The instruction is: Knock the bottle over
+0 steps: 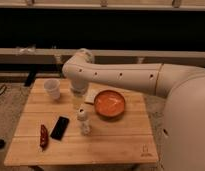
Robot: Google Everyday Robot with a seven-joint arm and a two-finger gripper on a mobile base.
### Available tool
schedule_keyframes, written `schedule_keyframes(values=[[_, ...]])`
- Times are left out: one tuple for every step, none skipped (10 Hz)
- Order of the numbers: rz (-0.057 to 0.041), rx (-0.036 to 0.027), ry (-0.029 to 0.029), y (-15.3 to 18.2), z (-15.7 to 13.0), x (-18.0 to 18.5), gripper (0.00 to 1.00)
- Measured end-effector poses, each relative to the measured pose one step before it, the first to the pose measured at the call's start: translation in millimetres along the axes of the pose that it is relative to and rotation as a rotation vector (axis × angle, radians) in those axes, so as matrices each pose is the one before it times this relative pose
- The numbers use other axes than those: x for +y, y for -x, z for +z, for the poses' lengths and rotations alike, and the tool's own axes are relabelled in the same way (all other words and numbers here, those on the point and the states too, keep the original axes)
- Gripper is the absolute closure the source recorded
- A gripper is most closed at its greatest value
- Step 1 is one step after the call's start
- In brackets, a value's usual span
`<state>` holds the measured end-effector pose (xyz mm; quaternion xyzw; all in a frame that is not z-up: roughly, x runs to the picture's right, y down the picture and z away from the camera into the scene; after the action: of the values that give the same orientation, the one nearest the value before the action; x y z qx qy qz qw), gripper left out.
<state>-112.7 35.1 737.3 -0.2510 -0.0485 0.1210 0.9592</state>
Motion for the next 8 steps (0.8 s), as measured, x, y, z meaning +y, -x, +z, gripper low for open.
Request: schedule_keyframes(values=[[0.0117,-0.03738,0.01143,3.16,-6.12,-3.23,0.2],[0.01685,-0.05462,0.01179,3.66,-11.4,-5.34,0.2],[0.01967,-0.03663,0.0091,0.5,-7.46,-6.04,0.2],[0.0277,-0.03384,0.01141,-1.41,-6.91,-7.91,0.2],[0.02102,-0.02145,0.00996,-3.15,-4.63,-6.46,0.2],[0.02121,-0.02529,0.01556,-5.31,-8.13,-7.24,0.2],[0.00425,-0.01335,0.01437,-7.32,-6.67,-2.85,0.2],[-0.00631,-0.00375,0.01373,-7.28,-3.6,1.77,0.2]])
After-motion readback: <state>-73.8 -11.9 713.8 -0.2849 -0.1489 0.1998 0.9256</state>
